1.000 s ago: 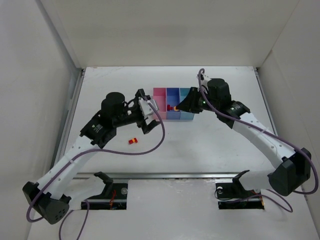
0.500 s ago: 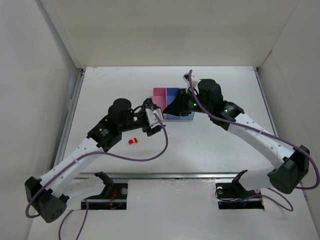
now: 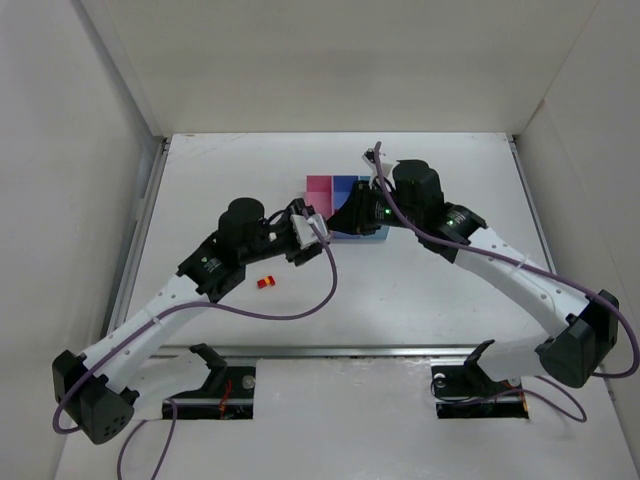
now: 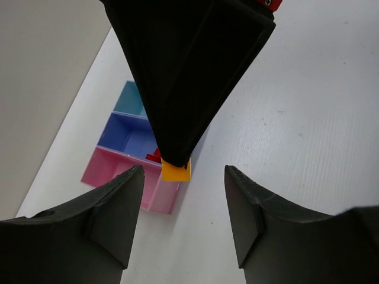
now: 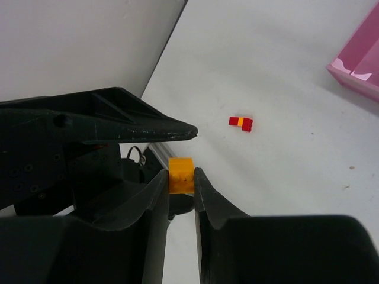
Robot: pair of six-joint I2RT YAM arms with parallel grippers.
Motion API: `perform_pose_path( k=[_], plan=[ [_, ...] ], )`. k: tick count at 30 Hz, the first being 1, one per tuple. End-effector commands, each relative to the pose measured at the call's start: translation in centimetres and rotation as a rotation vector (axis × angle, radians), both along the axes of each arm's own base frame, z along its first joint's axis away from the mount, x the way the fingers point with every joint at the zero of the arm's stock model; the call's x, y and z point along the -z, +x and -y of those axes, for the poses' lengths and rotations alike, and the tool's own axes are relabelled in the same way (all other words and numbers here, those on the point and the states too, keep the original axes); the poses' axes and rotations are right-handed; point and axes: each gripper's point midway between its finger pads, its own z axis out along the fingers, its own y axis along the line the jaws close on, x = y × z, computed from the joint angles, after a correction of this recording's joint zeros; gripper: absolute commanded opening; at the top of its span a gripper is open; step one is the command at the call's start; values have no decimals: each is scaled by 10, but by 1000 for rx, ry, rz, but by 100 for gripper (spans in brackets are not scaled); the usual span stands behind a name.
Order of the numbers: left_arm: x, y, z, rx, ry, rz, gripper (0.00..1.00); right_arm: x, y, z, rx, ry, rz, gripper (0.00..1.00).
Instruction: Sort the legos into containers by color
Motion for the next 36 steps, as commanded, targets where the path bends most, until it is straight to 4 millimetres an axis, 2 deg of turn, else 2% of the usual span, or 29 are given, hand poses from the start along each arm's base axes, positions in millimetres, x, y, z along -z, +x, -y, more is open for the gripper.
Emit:
perform_pose_path(
  k=[1, 8, 11, 13, 22, 28, 29, 30, 35, 36],
  plan=[
    [-34, 3, 4, -2, -74, 63, 52, -21, 0, -3, -8, 45, 74, 0],
    [-34, 3, 4, 0, -70, 72, 37, -25, 0, -1, 1, 48, 83, 0],
    [-38, 3, 4, 0, -76, 79, 34, -25, 0, -1, 1, 48, 83, 0],
    [-36, 3, 4, 0, -70, 72, 30, -20, 0, -1, 1, 42, 76, 0],
    [-37, 4, 5, -2, -74, 64, 32, -17, 1, -2, 1, 36, 69, 0],
    [-39, 6, 5, -11, -78, 72, 15, -17, 1, -2, 1, 36, 69, 0],
    [-39, 6, 5, -11, -78, 72, 5, -17, 1, -2, 1, 36, 69, 0],
    [-37, 5, 4, -11, -72, 65, 1, -17, 1, -2, 1, 36, 69, 0],
    [-26, 5, 3, -6, -32, 49, 0, -17, 1, -2, 1, 36, 69, 0],
    [-29, 7, 2, -12, -26, 62, 0, -17, 1, -2, 1, 36, 69, 0]
  ],
)
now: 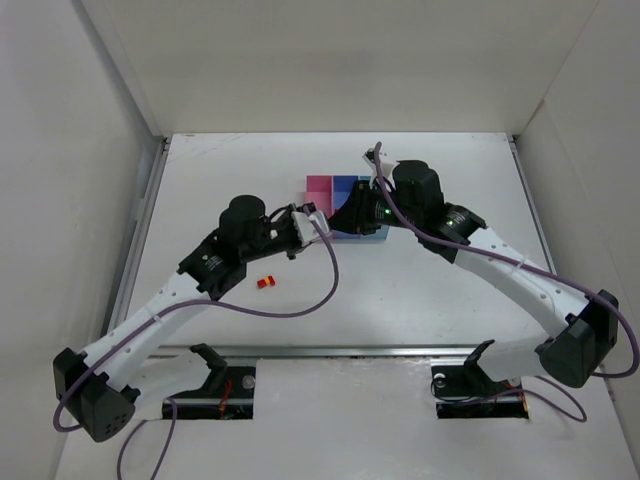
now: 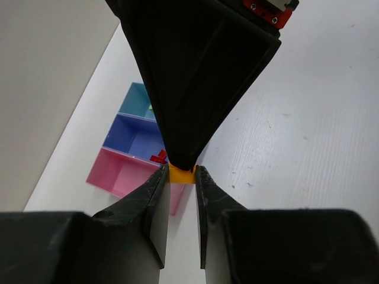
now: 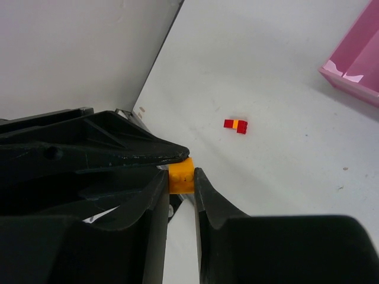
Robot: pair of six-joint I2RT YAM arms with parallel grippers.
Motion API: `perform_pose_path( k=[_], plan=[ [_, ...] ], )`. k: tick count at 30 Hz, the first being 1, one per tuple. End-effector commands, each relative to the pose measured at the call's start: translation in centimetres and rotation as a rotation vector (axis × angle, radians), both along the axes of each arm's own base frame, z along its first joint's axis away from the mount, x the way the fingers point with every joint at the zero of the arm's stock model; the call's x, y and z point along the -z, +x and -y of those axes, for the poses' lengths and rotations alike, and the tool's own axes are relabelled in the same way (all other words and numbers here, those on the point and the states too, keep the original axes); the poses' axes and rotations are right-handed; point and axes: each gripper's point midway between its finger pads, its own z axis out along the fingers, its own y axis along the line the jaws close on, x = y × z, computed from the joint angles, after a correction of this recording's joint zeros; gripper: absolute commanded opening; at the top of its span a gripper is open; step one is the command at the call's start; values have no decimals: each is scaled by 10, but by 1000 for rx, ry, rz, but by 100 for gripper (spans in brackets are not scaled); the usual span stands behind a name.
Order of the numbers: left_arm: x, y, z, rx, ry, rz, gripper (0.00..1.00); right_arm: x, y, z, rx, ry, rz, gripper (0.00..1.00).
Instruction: Sort the legos into containers by color
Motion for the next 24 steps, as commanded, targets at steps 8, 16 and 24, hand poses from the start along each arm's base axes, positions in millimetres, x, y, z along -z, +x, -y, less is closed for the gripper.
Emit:
perform_pose_path(
  k=[8, 16, 24],
  plan=[
    [20, 8, -18, -86, 118, -30, 0, -18, 7, 19, 104, -8, 65, 0],
    [42, -3, -30, -103, 132, -83, 0, -22, 23, 53, 211, 20, 60, 0],
    [59, 3, -43, -150, 152, -128, 0, -22, 22, 65, 227, 10, 56, 0]
  ],
)
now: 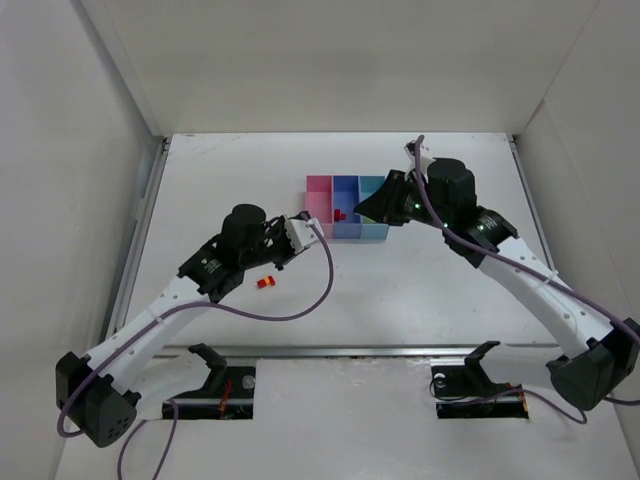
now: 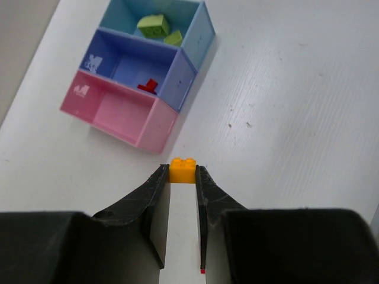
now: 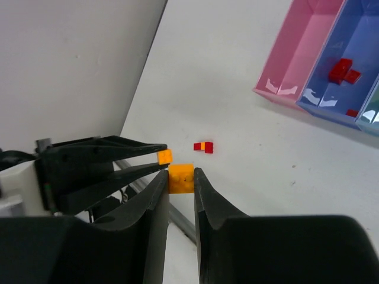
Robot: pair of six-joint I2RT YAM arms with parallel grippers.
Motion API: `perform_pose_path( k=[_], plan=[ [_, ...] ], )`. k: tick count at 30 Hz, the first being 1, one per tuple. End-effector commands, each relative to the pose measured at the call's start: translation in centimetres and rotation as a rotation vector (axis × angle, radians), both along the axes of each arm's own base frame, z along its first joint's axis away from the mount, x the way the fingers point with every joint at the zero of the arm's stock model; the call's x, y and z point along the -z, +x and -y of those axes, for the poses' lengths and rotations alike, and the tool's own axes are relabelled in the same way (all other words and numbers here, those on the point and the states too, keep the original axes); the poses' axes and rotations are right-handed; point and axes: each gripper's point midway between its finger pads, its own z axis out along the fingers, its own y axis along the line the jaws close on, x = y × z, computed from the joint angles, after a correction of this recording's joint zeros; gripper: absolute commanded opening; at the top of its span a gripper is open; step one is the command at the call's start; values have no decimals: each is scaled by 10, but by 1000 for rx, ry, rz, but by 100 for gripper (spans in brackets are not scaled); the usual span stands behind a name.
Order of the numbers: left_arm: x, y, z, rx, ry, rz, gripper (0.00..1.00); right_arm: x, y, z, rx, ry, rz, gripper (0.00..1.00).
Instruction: Sort the legos into containers by color
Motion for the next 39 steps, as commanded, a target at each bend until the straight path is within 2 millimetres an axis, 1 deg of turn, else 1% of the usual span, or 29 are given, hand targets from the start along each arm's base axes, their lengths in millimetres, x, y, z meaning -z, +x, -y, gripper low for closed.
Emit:
perform_pose_path(
  k=[1, 4, 8, 9, 10, 11, 12, 13, 14, 15, 17, 18, 19, 20, 21, 22, 23, 24, 25, 26, 27, 28, 29, 30, 31, 35, 36, 38, 39],
  plan=[
    [5, 1, -11, -45, 10, -17, 0, -8, -5, 7, 11, 2, 31, 0],
    [2, -1, -11, -36, 2, -12, 0, -8, -6, 6, 2, 5, 29, 0],
    [2, 5, -17, -85, -2, -23, 0, -10, -4, 6, 14, 6, 39, 0],
    [5, 9, -23, -137, -12, -42, 0, 1, 1, 4, 7, -22, 31, 0],
    [6, 13, -28, -178, -20, -55, 0, 3, 6, 4, 15, -43, 31, 0],
    [9, 17, -32, -216, -32, -64, 0, -3, 14, 2, 22, -55, 49, 0],
    [14, 22, -40, -268, -39, -83, 0, 16, 28, -3, 14, -116, 33, 0],
    [10, 30, -46, -324, -61, -77, 0, 23, 34, -6, 3, -151, 18, 0],
    [13, 29, -51, -372, -93, -113, 0, 28, 42, -11, -6, -175, 13, 0],
    [12, 33, -57, -407, -115, -112, 0, 35, 62, -20, -11, -214, 8, 0],
    [8, 33, -60, -433, -146, -126, 0, 38, 82, -29, 0, -233, 17, 0],
    [8, 32, -59, -436, -152, -132, 0, 28, 93, -34, 7, -229, 44, 0],
    [9, 30, -60, -441, -162, -138, 0, 46, 104, -41, 3, -250, 13, 0],
    [5, 30, -63, -449, -168, -125, 0, 52, 112, -43, 9, -271, 12, 0],
    [5, 31, -65, -462, -165, -120, 0, 56, 123, -44, 34, -286, 13, 0],
    [7, 30, -67, -476, -168, -123, 0, 47, 132, -50, 30, -285, 38, 0],
    [4, 32, -72, -496, -172, -111, 0, 71, 145, -56, 13, -325, 23, 0],
    [10, 31, -72, -498, -164, -120, 0, 81, 150, -59, 4, -347, 7, 0],
    [10, 31, -73, -498, -164, -120, 0, 72, 159, -67, -4, -335, 32, 0],
    [11, 30, -75, -506, -163, -116, 0, 98, 168, -74, -24, -362, -4, 0],
    [11, 31, -76, -515, -161, -113, 0, 108, 170, -75, -33, -385, -23, 0],
    [11, 31, -76, -515, -161, -113, 0, 115, 179, -81, -35, -391, -32, 0],
    [11, 31, -76, -515, -161, -113, 0, 108, 181, -82, -33, -384, -22, 0],
    [11, 31, -78, -523, -159, -110, 0, 124, 184, -82, -36, -412, -37, 0],
    [11, 31, -78, -523, -159, -110, 0, 126, 188, -81, -25, -420, -36, 0],
    [11, 33, -77, -522, -165, -103, 0, 144, 191, -77, -5, -456, -62, 9],
    [17, 32, -78, -524, -157, -112, 0, 143, 190, -79, -15, -450, -64, 17],
    [15, 33, -77, -523, -163, -105, 0, 150, 189, -83, -35, -444, -77, 28],
    [15, 35, -76, -519, -159, -97, 0, 150, 187, -84, -47, -437, -79, 44]
  ],
)
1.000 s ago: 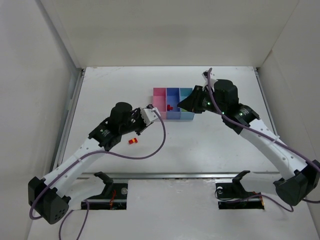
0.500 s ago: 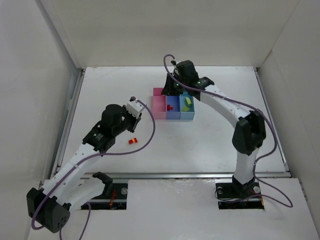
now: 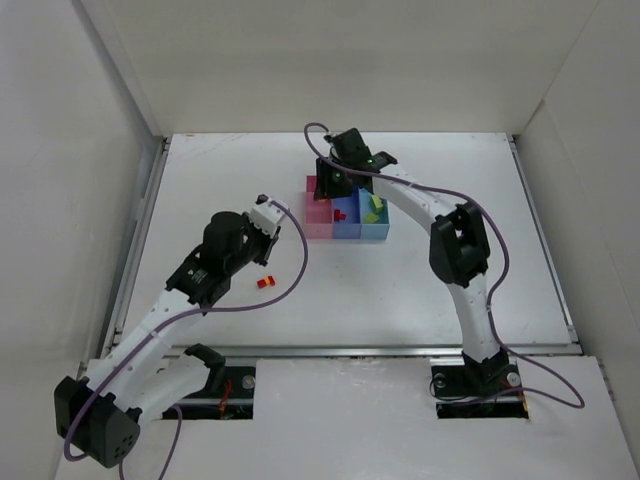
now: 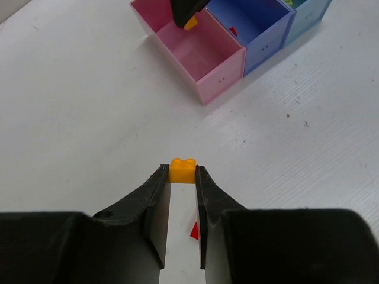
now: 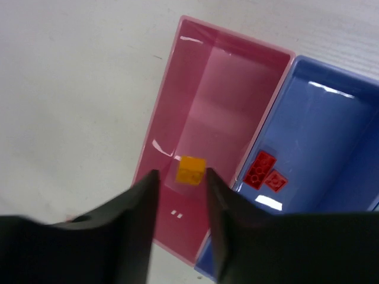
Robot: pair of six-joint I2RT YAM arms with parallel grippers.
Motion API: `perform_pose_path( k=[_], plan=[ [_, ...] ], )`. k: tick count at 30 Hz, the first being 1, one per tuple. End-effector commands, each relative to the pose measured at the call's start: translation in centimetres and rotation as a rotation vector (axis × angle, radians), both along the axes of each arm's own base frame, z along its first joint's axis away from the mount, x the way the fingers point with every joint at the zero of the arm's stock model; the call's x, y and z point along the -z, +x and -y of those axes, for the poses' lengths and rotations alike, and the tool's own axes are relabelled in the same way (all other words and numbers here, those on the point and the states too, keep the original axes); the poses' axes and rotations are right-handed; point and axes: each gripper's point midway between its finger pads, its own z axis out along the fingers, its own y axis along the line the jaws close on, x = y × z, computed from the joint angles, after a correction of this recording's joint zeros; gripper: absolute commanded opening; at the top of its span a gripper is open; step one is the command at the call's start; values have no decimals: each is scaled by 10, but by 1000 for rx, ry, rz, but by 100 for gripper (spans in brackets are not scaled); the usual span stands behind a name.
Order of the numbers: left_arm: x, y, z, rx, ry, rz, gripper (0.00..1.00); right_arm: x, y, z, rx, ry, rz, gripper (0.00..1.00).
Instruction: Sort the legos into containers by color
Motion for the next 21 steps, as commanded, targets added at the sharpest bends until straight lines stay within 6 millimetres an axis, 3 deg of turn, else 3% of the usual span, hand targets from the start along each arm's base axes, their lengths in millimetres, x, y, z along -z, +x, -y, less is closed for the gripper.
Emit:
perform_pose_path(
  k=[1, 4, 6, 9, 11, 14, 15, 18, 19, 20, 21],
  plan=[
    [-5, 5, 0, -15, -25, 37, 0, -28, 8, -8, -22, 36, 62, 51],
    [-4, 7, 1, -11, -18, 41, 0, -28, 7, -9, -29, 41, 58, 63],
    [-4, 7, 1, -11, -17, 41, 0, -24, 6, -8, -29, 36, 51, 64],
    [-8, 9, 3, -3, -25, 48, 0, -34, 6, -8, -35, 41, 71, 65],
    [-8, 9, 3, -3, -25, 48, 0, -49, 4, -7, -35, 55, 93, 65],
    [-10, 13, 11, 31, -27, 46, 0, -87, 7, 5, -15, 91, 154, 65],
    [-19, 16, 15, 45, -29, 60, 0, -113, 1, 9, -8, 120, 186, 65],
    [-31, 31, 33, 99, -36, 53, 0, -138, 3, 40, 52, 142, 228, 65],
    [-32, 33, 39, 124, -40, 34, 0, -164, -2, 52, 78, 168, 269, 65],
    [-31, 38, 41, 136, -30, 22, 0, -170, 1, 73, 120, 162, 283, 65],
    [-34, 43, 46, 154, -22, 25, 0, -162, -2, 87, 147, 141, 267, 65]
  ],
)
